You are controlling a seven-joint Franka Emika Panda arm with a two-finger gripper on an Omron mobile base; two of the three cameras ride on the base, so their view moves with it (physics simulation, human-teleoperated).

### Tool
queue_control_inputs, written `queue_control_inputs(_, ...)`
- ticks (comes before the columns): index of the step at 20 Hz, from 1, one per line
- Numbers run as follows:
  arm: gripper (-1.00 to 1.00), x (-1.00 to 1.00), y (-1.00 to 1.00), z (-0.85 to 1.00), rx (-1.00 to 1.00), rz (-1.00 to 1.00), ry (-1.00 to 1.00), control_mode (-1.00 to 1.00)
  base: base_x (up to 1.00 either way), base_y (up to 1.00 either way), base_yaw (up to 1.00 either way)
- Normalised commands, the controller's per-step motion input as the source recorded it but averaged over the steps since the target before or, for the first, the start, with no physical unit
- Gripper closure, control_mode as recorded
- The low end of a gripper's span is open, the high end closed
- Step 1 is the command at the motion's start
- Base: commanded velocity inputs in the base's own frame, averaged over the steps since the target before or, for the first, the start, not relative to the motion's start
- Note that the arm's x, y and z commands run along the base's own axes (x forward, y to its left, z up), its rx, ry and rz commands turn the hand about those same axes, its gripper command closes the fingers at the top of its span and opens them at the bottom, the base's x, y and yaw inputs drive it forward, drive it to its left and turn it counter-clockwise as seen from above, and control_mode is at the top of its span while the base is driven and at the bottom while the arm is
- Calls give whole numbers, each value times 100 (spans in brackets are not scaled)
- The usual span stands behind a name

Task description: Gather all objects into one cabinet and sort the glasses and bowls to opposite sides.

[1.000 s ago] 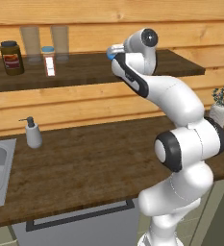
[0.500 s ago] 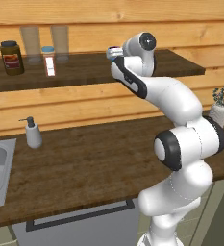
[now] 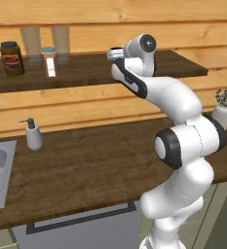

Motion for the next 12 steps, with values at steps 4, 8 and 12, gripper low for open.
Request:
queue_control_inputs(4, -100, 12, 0, -2, 0, 0, 0, -100, 0, 0, 0)
queue_control_inputs(8, 100, 11, 3, -2, 0, 0, 0, -100, 0, 0, 0)
queue_control_inputs(12, 100, 4, 4, -13, 0, 0, 0, -100, 0, 0, 0)
